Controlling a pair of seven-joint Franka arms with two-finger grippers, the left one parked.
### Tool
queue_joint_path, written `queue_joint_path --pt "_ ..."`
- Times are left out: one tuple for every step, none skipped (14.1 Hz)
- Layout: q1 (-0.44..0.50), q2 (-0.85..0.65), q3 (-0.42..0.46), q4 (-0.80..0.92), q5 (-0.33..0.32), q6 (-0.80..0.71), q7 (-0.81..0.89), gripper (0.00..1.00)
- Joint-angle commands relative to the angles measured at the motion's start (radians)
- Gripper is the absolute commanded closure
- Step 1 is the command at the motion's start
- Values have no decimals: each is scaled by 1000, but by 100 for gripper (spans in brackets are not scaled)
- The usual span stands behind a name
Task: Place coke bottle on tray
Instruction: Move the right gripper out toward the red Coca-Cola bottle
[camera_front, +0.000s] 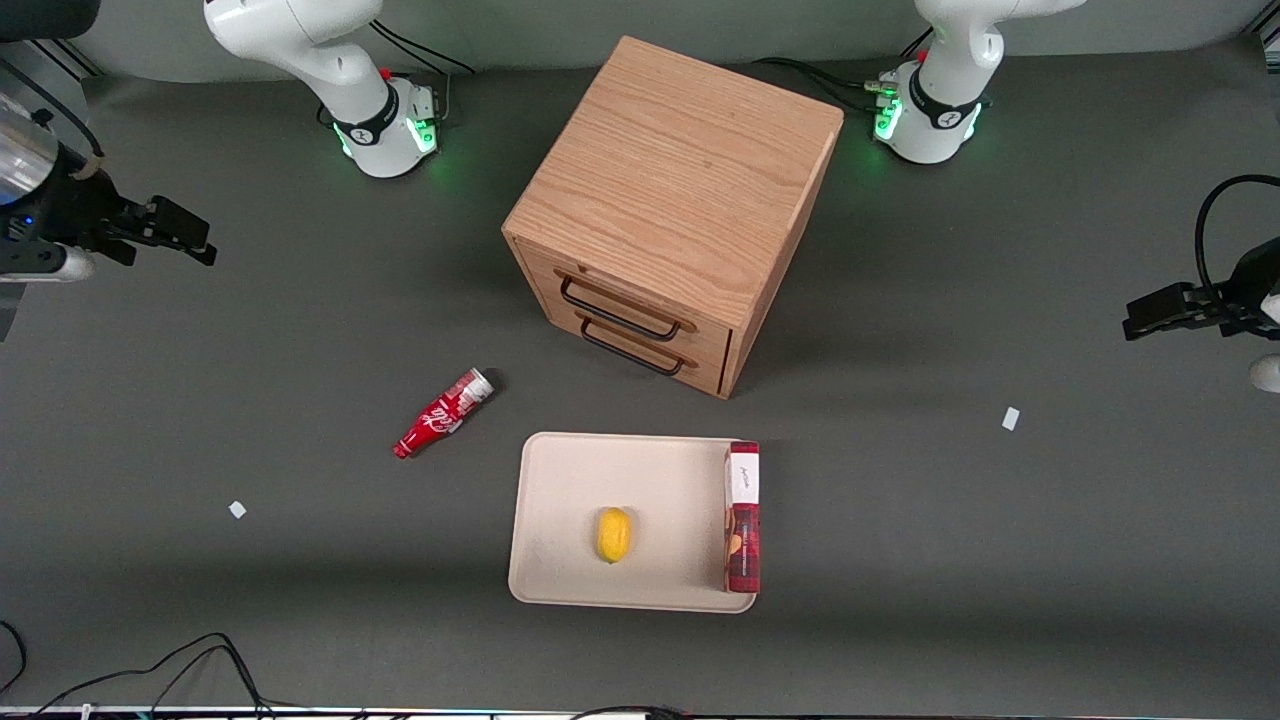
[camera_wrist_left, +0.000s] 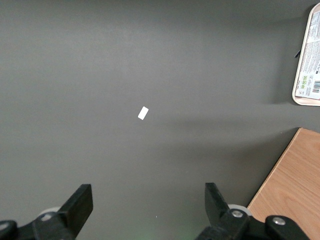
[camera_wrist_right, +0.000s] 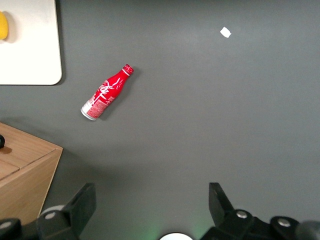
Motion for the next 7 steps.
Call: queue_joint_path --pt "9 72 41 0 46 53 168 0" --pt "9 92 58 -26 70 100 226 0" --pt "9 112 93 -43 71 146 302 0" --pt "8 142 118 -47 72 171 385 0" --pt "9 178 137 -52 77 200 465 0" --pt "9 208 155 -70 77 248 530 0" --pt "9 237 172 -110 77 319 592 0"
